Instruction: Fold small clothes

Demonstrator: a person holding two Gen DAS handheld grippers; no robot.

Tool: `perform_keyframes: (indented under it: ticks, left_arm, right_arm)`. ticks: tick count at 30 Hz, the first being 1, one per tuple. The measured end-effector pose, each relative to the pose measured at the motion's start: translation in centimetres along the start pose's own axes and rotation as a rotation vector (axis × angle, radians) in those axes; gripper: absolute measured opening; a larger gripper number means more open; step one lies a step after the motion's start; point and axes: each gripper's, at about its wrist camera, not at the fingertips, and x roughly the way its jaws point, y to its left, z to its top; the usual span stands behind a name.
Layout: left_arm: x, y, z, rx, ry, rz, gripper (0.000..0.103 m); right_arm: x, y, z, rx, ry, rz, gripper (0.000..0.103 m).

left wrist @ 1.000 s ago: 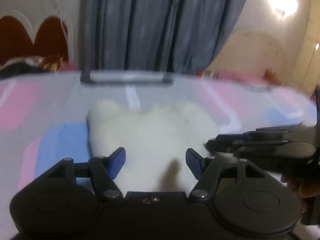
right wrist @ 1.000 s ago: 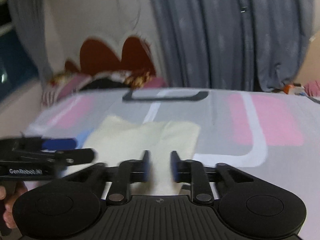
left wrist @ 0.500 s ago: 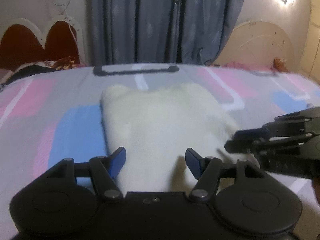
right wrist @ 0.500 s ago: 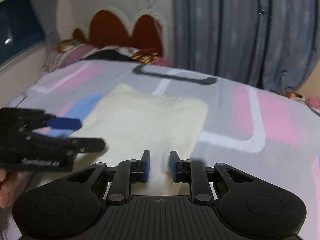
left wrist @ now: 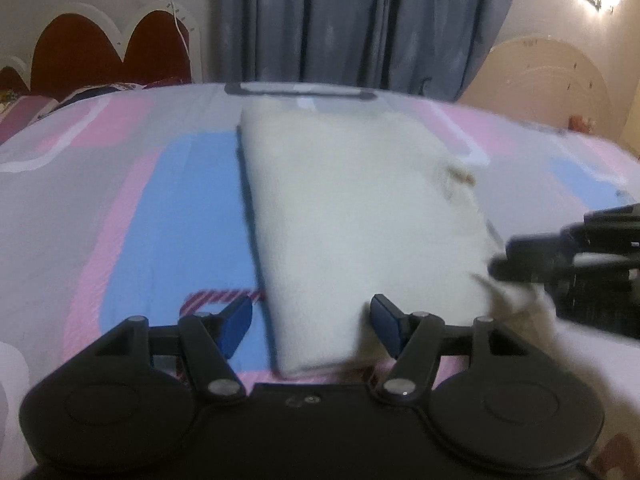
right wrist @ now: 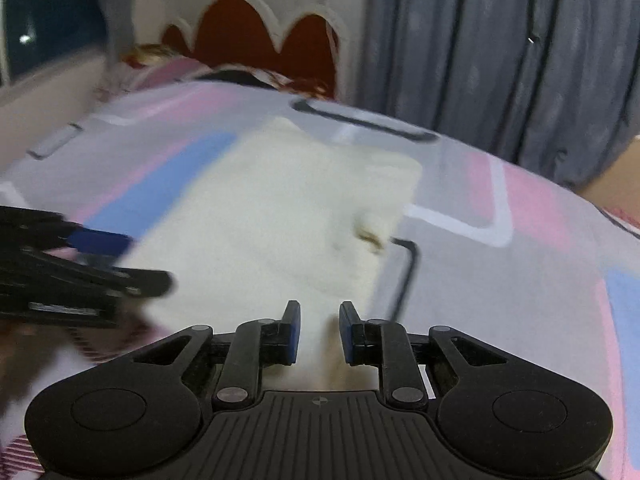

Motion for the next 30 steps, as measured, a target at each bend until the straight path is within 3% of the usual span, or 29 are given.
perform_keyframes:
  ticks: [2, 4, 20, 21, 24, 30]
  left_arm:
    - [0.4, 0.3, -0.5, -0.030, -0.004, -0.006, 0.068]
    - [0.1, 0.3, -0.6, -0.041, -0.003, -0.003, 0.069]
    - [-2.5, -2.3, -1.2, -0.021, 0.015, 0.111, 0.068]
    - [-3.2, -2.6, -1.7, -0.020, 0.021, 0.116, 0.068]
    - [-5.3, -3.9, -4.1, -0.002, 0.028, 0.131, 0.072]
    - [-12.0, -5.6, -10.1, -0.054, 0.032, 0.128, 0.073]
  right_arm:
    - [1.9, 0.6, -1.3, -0.032, 0.082, -0.034, 0.020]
    - [1.9, 0.8, -2.0, -0.041, 0.033, -0.047, 0.021]
    - [1.2, -0.2, -2.0, 0.027, 0.050, -0.030, 0.024]
    - [0.6, -0.4, -2.1, 0.045, 0.058, -0.029, 0.029]
    - [-2.9, -0.8, -3.6, 0.111, 0.020, 0.003, 0.030]
    - [-11.5, 0.3, -10.3, 0.174, 0.005, 0.016, 0.030]
